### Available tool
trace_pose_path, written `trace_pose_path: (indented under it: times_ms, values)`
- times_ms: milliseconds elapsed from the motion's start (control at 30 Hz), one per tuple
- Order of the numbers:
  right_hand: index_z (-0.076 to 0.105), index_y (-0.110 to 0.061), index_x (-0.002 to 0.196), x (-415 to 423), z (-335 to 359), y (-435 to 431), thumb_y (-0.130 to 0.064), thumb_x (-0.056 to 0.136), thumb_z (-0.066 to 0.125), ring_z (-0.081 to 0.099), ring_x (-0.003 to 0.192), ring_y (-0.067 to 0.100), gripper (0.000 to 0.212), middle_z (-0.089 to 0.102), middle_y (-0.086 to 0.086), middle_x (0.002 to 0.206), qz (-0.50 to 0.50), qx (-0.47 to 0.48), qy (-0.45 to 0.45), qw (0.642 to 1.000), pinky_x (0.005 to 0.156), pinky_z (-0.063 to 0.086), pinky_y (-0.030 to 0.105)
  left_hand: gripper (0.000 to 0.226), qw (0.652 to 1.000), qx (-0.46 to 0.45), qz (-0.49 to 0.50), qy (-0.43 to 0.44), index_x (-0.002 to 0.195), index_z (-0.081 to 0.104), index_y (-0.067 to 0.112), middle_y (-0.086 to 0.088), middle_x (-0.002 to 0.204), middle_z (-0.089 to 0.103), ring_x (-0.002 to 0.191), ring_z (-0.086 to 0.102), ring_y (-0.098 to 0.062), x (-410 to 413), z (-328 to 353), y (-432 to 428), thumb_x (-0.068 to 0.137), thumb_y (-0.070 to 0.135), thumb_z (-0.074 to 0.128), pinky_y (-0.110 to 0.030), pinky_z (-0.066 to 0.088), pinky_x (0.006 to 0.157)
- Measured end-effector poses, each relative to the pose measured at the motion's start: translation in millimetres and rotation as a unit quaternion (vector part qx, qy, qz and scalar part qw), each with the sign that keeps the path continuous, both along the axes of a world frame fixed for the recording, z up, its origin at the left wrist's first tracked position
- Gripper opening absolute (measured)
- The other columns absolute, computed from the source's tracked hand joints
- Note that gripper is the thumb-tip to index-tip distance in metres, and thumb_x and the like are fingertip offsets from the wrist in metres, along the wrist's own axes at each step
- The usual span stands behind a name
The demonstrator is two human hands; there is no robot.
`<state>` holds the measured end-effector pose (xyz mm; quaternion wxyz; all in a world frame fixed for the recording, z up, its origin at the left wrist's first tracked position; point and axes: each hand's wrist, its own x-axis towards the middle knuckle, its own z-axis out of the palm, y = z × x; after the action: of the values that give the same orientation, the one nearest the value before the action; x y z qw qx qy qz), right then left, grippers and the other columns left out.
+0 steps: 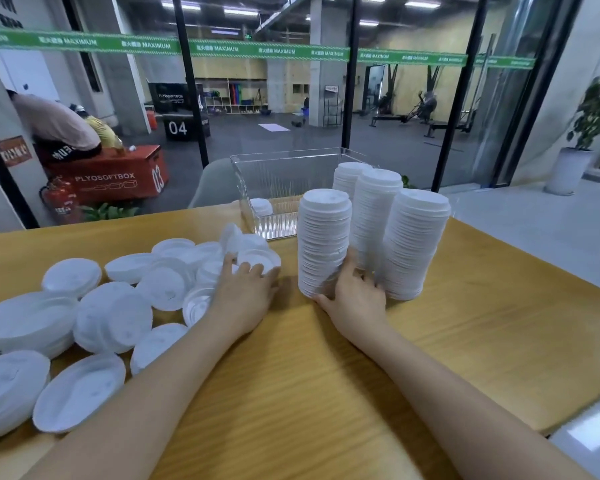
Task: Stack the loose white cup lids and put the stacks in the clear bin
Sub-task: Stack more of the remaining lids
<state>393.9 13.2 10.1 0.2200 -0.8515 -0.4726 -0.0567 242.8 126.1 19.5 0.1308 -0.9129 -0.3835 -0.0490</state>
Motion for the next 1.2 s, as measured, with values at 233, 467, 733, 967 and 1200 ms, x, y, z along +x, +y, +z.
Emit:
trace_pose_path:
  times_ms: [233,467,733,967,1200]
  values:
    - [-0.015,-0.003,0.152,-6,8,73,-0.047,0.093,0.059,0.045,0.129,0.035,0.104,0.049,0.016,0.142,-0.039,-0.027,0.014,0.999,0.097,0.038,0.045,0.047,1.000,0.004,0.027,-0.004,0.150,0.028,0.030,0.002,0.144,0.047,0.136,0.037,-0.023,-29,-2,1,0.105,0.043,0.025,-0.054,-0.003,0.118]
    - [-0.009,-0.004,0.154,-1,8,100,-0.053,0.095,0.054,0.038,0.136,0.036,0.100,0.044,0.019,0.146,-0.076,-0.049,0.018,0.996,0.104,0.038,0.049,0.050,1.000,-0.001,0.022,-0.008,0.153,0.025,0.028,-0.001,0.149,0.042,0.142,0.029,-0.026,-32,-1,4,0.105,0.046,0.025,-0.055,-0.005,0.118]
    - [0.006,-0.013,0.154,-28,18,50,-0.057,0.095,0.050,0.042,0.132,0.038,0.086,0.050,0.015,0.142,-0.019,-0.001,0.025,1.000,0.104,0.035,0.049,0.047,0.998,0.037,0.004,-0.053,0.148,0.034,0.026,0.000,0.146,0.044,0.138,0.032,-0.024,-51,25,-17,0.104,0.044,0.031,-0.053,-0.006,0.118]
    - [0.029,-0.018,0.146,-94,20,14,-0.051,0.096,0.052,0.047,0.125,0.034,0.064,0.054,0.009,0.136,0.117,0.055,0.074,0.989,0.098,0.041,0.046,0.037,0.979,0.160,-0.023,-0.128,0.107,0.071,0.017,-0.004,0.101,0.072,0.095,0.066,-0.030,-126,18,-55,0.090,0.040,0.048,-0.051,0.028,0.104]
    - [0.040,-0.025,0.143,-159,17,2,-0.040,0.096,0.058,0.049,0.119,0.019,0.053,0.057,-0.004,0.127,0.307,0.121,0.103,0.938,0.095,0.043,0.040,0.045,0.973,0.132,-0.008,-0.190,0.116,0.067,0.017,-0.001,0.115,0.068,0.108,0.062,-0.030,-210,-4,-75,0.095,0.044,0.038,-0.046,0.028,0.104]
